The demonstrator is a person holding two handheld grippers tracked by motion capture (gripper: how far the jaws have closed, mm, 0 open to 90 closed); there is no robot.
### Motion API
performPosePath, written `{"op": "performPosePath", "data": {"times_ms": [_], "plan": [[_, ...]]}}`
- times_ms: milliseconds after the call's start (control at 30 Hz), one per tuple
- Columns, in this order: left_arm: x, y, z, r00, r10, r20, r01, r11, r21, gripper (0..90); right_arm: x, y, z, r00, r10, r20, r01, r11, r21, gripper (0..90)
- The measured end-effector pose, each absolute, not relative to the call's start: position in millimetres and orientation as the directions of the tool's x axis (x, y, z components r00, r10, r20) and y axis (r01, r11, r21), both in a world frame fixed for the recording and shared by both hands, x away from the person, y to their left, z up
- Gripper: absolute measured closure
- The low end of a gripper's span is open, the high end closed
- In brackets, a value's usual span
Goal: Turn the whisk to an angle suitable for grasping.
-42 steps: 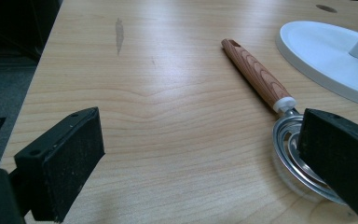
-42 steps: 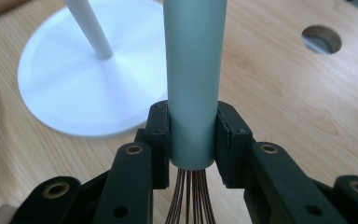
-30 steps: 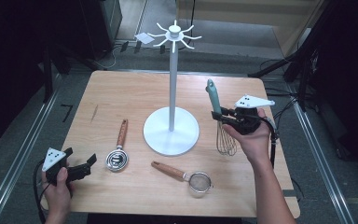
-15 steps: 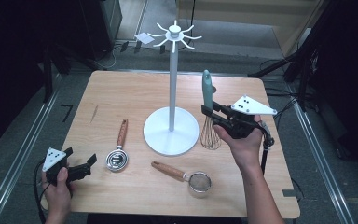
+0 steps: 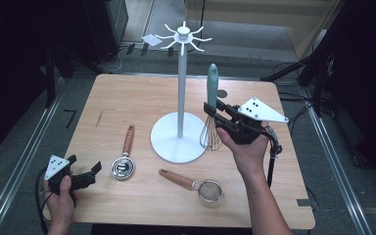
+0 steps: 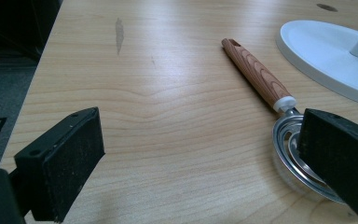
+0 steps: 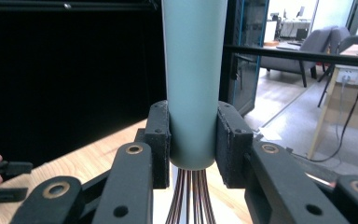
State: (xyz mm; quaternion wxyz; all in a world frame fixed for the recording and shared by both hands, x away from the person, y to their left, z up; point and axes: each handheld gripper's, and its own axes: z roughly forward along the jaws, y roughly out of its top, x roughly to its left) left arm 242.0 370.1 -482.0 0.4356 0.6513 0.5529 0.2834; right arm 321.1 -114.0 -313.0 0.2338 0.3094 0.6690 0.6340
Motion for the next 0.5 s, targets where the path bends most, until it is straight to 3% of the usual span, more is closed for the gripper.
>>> {"op": "performPosePath", "data": {"times_ms": [500], "plan": [[242, 370, -482, 0.229, 0.967, -0.112, 0.473, -0.010, 0.881, 0.9, 317, -104, -293, -0.696, 0.713, 0.084, 0.063, -0.056, 0.996, 71.2]]}}
